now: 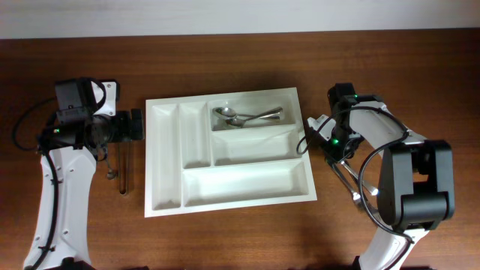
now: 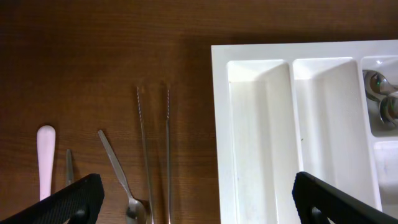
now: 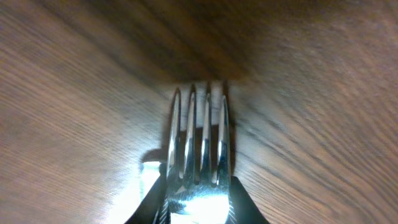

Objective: Pack container
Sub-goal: 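Lower the right gripper and grasp a silver fork, then place the fork into the tray's middle-right compartment and withdraw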

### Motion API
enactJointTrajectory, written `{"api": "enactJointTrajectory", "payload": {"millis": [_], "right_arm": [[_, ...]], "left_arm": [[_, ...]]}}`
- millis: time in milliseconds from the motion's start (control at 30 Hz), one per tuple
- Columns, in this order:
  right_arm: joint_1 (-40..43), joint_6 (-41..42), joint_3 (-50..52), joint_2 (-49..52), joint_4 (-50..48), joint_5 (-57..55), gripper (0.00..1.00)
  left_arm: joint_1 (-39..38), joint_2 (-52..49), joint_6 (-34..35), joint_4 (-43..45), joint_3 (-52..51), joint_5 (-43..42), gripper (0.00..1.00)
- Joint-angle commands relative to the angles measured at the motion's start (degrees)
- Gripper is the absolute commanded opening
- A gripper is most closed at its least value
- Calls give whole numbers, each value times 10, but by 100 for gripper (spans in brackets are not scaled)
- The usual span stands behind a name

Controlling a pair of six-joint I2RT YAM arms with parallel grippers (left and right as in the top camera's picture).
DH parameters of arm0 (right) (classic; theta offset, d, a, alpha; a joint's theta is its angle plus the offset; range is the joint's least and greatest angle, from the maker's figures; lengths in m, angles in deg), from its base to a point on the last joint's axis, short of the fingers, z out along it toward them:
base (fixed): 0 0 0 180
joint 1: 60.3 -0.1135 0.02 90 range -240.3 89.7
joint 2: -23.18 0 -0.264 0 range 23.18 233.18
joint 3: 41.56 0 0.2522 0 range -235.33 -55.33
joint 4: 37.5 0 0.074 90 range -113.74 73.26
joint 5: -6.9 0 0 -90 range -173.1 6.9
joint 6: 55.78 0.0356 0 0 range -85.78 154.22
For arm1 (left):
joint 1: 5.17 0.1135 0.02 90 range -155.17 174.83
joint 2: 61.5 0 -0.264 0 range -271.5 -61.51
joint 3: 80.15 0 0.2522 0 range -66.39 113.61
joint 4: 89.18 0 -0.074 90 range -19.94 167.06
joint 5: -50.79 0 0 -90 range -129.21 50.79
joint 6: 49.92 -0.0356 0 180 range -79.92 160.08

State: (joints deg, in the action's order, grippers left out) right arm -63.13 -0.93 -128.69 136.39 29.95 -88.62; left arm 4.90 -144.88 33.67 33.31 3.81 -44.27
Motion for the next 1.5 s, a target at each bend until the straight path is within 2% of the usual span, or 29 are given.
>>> {"api": "enactJointTrajectory", "payload": {"millis": [0, 267, 567, 833, 967, 1200, 1467], "right_arm": [[3, 16, 16, 15, -14, -34, 7], [2, 16, 0, 10, -6, -49, 4], [2, 45, -69, -35, -2, -55, 4], [-10, 57, -137, -55, 41, -55, 4], [-45, 57, -181, -57, 70, -55, 4], [-155, 24, -271, -57, 83, -59, 4], [-280, -2, -277, -40, 72, -5, 4]], "left_arm": [[2, -3, -9, 0, 13, 4, 99], [2, -3, -9, 0, 13, 4, 99], [2, -3, -9, 0, 13, 4, 99], [2, -3, -9, 0, 13, 4, 99], [2, -3, -9, 0, 13, 4, 99], [2, -3, -9, 0, 13, 4, 99], [2, -3, -9, 0, 13, 4, 99]]}}
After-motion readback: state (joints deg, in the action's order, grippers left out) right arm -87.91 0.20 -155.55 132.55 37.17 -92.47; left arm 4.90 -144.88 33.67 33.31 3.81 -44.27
